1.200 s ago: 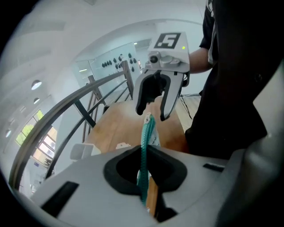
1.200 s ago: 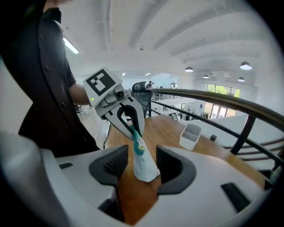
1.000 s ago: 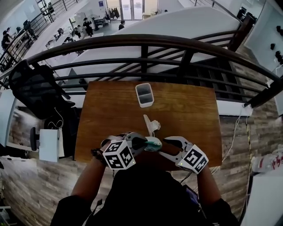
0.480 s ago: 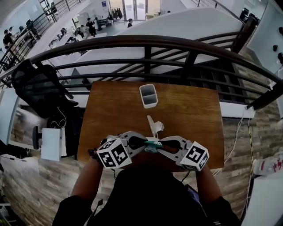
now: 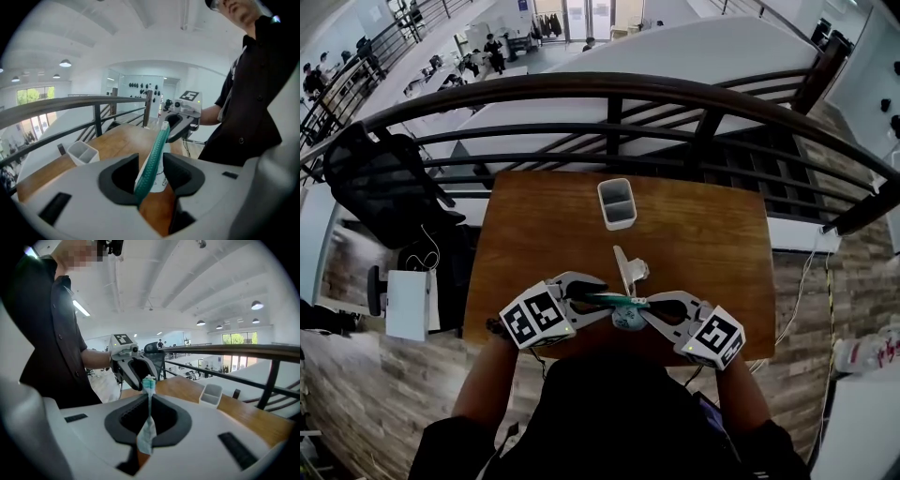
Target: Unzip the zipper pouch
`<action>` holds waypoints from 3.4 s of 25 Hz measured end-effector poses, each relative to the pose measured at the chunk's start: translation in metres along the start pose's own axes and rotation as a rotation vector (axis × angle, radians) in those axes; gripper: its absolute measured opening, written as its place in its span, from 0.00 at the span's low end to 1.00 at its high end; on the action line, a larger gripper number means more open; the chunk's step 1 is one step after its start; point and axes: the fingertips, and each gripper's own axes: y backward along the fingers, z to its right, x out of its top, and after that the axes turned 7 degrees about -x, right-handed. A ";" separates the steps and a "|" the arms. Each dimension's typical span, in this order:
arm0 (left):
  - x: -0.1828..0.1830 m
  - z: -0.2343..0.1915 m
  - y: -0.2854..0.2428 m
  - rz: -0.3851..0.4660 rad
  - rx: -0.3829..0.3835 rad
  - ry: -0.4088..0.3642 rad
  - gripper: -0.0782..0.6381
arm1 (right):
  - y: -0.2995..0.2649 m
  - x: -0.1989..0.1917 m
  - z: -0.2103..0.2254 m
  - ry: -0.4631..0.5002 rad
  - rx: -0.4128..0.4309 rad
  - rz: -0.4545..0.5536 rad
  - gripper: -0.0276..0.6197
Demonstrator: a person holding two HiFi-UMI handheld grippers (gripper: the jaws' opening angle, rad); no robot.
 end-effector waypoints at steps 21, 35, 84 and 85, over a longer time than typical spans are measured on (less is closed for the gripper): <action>0.063 -0.001 -0.006 0.226 -0.055 0.527 0.20 | -0.002 0.002 0.020 0.219 -0.163 -0.131 0.04; 0.046 -0.006 -0.016 0.236 -0.048 0.668 0.34 | -0.016 -0.009 0.021 0.500 -0.240 -0.284 0.04; 0.028 -0.007 -0.012 0.275 -0.088 0.751 0.13 | -0.008 -0.007 0.012 0.290 -0.197 -0.150 0.04; 0.028 -0.008 -0.011 0.273 -0.084 0.747 0.13 | -0.008 -0.006 0.011 0.270 -0.187 -0.136 0.04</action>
